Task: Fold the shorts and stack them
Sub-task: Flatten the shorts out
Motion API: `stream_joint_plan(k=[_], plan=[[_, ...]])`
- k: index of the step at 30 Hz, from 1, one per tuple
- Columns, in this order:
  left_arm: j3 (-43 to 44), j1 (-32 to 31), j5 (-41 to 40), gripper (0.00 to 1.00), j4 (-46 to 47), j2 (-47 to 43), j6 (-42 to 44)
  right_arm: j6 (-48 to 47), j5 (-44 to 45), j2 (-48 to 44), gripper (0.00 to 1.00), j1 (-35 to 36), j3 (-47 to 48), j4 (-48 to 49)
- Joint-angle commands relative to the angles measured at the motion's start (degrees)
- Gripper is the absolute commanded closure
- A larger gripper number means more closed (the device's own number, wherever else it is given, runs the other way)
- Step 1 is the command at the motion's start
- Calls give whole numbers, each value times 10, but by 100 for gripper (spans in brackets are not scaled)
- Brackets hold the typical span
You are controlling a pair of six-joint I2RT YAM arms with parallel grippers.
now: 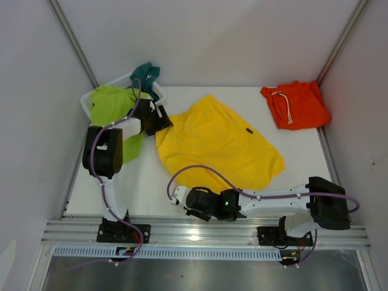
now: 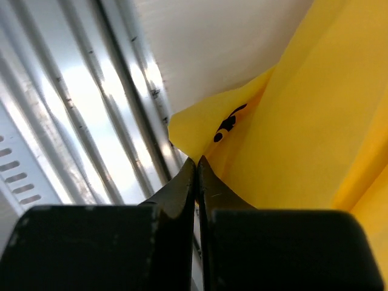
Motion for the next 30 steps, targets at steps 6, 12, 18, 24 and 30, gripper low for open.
stream_joint_plan(k=[6,12,18,24,30], plan=[[55,14,-13,18,-7,32,3,16,-96,56,98,80,10,-32],[83,20,-7,19,-21,36,5,35,-89,86,31,96,14,-53],[53,19,17,19,-13,17,0,58,-93,-17,15,72,16,-29],[2,19,39,17,10,-47,-3,90,-168,-95,13,-9,-3,0],[-27,16,43,17,4,-65,7,142,-212,-160,15,-128,-47,36]])
